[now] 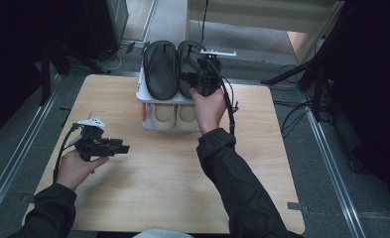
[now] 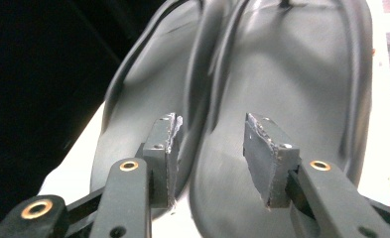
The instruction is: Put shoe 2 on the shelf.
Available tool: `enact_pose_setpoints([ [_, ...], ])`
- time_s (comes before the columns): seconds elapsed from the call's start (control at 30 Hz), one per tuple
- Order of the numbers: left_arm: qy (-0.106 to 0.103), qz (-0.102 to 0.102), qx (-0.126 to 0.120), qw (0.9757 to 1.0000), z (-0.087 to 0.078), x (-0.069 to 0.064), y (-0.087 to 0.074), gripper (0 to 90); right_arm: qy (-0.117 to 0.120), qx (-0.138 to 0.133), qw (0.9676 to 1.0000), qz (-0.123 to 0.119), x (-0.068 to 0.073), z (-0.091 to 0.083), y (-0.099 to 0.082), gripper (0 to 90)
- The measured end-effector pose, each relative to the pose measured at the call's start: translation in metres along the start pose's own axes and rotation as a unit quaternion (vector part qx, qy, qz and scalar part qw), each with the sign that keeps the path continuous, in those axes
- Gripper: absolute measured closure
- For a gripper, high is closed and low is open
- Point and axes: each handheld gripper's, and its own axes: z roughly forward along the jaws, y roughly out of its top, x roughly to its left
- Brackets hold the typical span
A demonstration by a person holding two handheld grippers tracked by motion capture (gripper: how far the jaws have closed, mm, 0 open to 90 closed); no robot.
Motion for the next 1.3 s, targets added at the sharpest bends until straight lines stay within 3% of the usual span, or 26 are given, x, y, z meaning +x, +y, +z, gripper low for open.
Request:
enact_pose_setpoints([
  [0.1,0.000,0.000,0.001,1.0000,0.000,0.000,0.000,50.6,0.006,0.002,0.9999,-0.010,0.001,-0.006,-0.008,58.1],
  [0.3,0.001,-0.001,0.003,1.0000,0.000,0.001,0.000,50.2,0.049,0.001,0.9983,-0.032,0.001,-0.033,-0.038,59.9],
  [0.5,0.000,-0.004,0.005,1.0000,0.002,0.001,0.000,49.5,0.063,0.011,0.9962,-0.059,0.000,-0.050,-0.062,60.6],
  [0.53,0.001,-0.004,0.007,1.0000,0.003,0.001,0.000,49.5,0.063,0.011,0.9962,-0.059,0.000,-0.050,-0.062,60.6],
  [0.63,0.002,-0.005,0.008,1.0000,0.004,0.001,0.000,48.8,0.075,0.027,0.9947,-0.066,-0.004,-0.053,-0.084,60.6],
  [0.77,0.002,-0.008,0.008,0.9999,0.004,0.002,0.000,48.2,0.085,0.025,0.9935,-0.072,-0.011,-0.055,-0.101,60.4],
  [0.8,0.002,-0.008,0.009,0.9999,0.004,0.002,0.000,48.3,0.092,0.027,0.9927,-0.074,-0.017,-0.055,-0.113,60.3],
  [0.97,0.002,-0.004,0.009,0.9999,0.006,0.002,-0.001,48.4,0.094,0.032,0.9924,-0.073,-0.032,-0.054,-0.138,60.3],
  [1.3,-0.003,-0.009,0.006,0.9999,0.006,0.000,0.000,46.3,0.120,0.049,0.9877,-0.087,-0.050,-0.047,-0.174,53.5],
])
